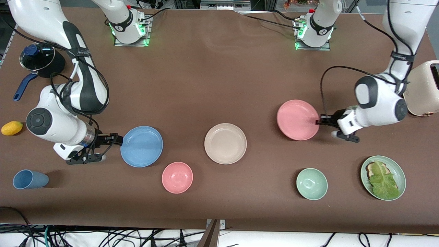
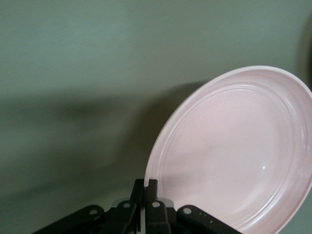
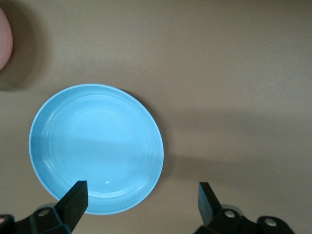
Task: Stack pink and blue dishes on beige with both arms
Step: 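Grasp pink plate with the left gripper while the right gripper reaches blue plate, then carry the pink plate over the beige plate with the left gripper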
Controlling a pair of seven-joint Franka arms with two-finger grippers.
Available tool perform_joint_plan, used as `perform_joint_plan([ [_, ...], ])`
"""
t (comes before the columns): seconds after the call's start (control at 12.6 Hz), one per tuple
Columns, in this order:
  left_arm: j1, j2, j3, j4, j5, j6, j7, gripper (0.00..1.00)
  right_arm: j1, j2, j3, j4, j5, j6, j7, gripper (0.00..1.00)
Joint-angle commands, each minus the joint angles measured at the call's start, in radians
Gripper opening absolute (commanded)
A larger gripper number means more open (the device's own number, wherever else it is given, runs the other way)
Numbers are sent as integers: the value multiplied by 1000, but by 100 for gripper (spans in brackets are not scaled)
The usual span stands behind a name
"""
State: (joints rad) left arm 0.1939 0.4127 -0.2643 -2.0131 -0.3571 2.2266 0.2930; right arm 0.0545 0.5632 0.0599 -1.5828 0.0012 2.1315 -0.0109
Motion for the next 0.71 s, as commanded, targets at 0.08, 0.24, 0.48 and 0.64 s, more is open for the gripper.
perform_joint_plan([
  [0.08,-164,64,-13,155,-22,-12,-295,0,1,90,3,6,-1,103,3,100],
  [0.24,-247,115,-12,224,-14,19,-412,0,1,115,3,-19,-1,157,3,99],
  [0.48,-332,188,-12,280,-13,105,-526,0,-1,130,3,-71,0,249,3,96],
  [0.64,-392,244,-7,319,-11,163,-610,0,-1,138,3,-78,0,249,3,91],
])
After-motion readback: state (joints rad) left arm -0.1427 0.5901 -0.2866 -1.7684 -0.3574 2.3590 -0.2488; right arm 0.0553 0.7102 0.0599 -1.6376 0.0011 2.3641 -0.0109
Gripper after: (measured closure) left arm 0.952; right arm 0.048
